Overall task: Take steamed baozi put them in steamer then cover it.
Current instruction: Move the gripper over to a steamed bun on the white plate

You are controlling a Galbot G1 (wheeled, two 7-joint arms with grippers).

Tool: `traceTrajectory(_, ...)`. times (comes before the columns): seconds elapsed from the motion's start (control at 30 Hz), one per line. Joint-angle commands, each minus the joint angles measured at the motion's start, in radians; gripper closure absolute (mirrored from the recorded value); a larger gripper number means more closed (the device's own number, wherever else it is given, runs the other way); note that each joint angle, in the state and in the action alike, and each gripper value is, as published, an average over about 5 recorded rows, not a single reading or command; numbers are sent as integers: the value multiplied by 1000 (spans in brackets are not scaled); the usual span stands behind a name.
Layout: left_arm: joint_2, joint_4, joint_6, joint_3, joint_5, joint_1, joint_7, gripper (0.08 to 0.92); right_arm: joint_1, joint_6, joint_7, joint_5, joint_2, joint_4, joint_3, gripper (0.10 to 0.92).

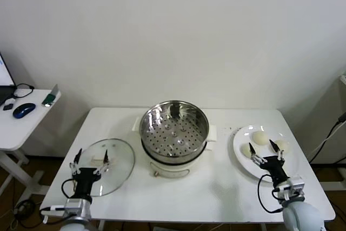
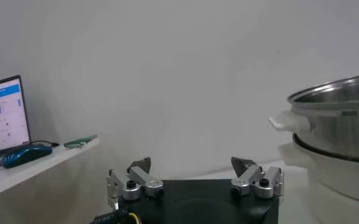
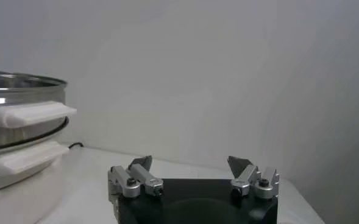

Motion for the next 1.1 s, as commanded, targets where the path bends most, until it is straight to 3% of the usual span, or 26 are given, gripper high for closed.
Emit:
traceTrajectory(0.03,7,0,0,6,5,1,-8,177,110,-163,-198,-59,-219,-60,-18,203)
traceTrajectory(0.27,13,0,-8,14,1,6,-10,177,315,-117,-515,-122,-541,-246,-128,203)
traceTrajectory(0.47,18,15,-10,18,-5,3,-14,177,760,30,-835,-324,-677,-462,-499,203)
traceTrajectory(0.73,32,21,-7,8,-22,4,-17,177,1364,138,-984,-509,-549,-762,-1155,203)
traceTrajectory(0.9,38,27,-5,2,-26,4,-21,177,1502,160,-1000,-514,-449,-881,-1378,203)
traceTrajectory(1.1,49,34,-4,-2,-34,7,-27,177,1505,163,-985,-529,-328,-1009,-1434,203)
